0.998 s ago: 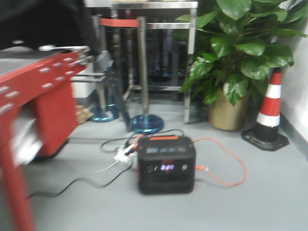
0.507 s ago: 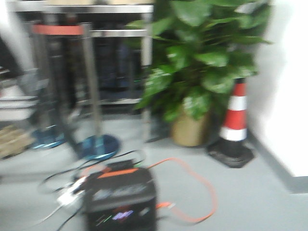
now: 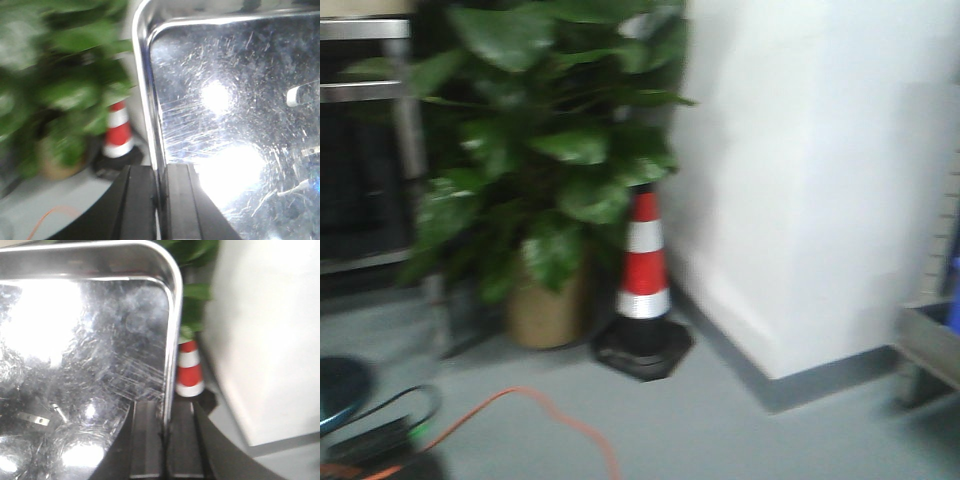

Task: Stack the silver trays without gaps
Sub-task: 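Carry the tray in both grippers while driving past the red table, then drive up to the other rack of blue bins holding the tray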

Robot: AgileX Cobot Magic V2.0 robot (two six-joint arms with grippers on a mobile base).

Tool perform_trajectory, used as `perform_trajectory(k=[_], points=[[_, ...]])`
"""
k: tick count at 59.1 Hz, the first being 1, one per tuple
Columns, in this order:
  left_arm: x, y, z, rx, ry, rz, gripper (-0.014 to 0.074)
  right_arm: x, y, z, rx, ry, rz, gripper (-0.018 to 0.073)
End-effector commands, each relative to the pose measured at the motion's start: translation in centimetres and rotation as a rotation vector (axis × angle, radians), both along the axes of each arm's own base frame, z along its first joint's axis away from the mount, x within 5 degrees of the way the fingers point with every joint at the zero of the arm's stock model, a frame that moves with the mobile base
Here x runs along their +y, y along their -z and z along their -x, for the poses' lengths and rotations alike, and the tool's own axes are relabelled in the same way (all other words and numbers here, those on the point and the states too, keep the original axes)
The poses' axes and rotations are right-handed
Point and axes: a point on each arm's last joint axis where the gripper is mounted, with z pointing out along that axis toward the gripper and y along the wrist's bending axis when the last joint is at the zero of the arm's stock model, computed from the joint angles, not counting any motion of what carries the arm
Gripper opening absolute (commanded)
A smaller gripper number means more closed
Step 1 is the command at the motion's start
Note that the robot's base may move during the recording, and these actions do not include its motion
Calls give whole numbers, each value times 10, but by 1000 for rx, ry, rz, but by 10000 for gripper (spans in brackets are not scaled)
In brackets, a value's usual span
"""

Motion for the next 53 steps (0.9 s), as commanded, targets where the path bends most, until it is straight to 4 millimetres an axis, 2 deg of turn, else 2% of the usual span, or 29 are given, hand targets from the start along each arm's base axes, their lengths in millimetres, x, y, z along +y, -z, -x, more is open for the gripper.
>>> perform_trajectory(k=[1,53], points=[[-7,-9,4,-52,50,50,-7,5,-8,2,-63,-20,-16,-69],[-7,-9,4,-52,50,50,-7,5,-8,2,-63,-20,-16,-69]])
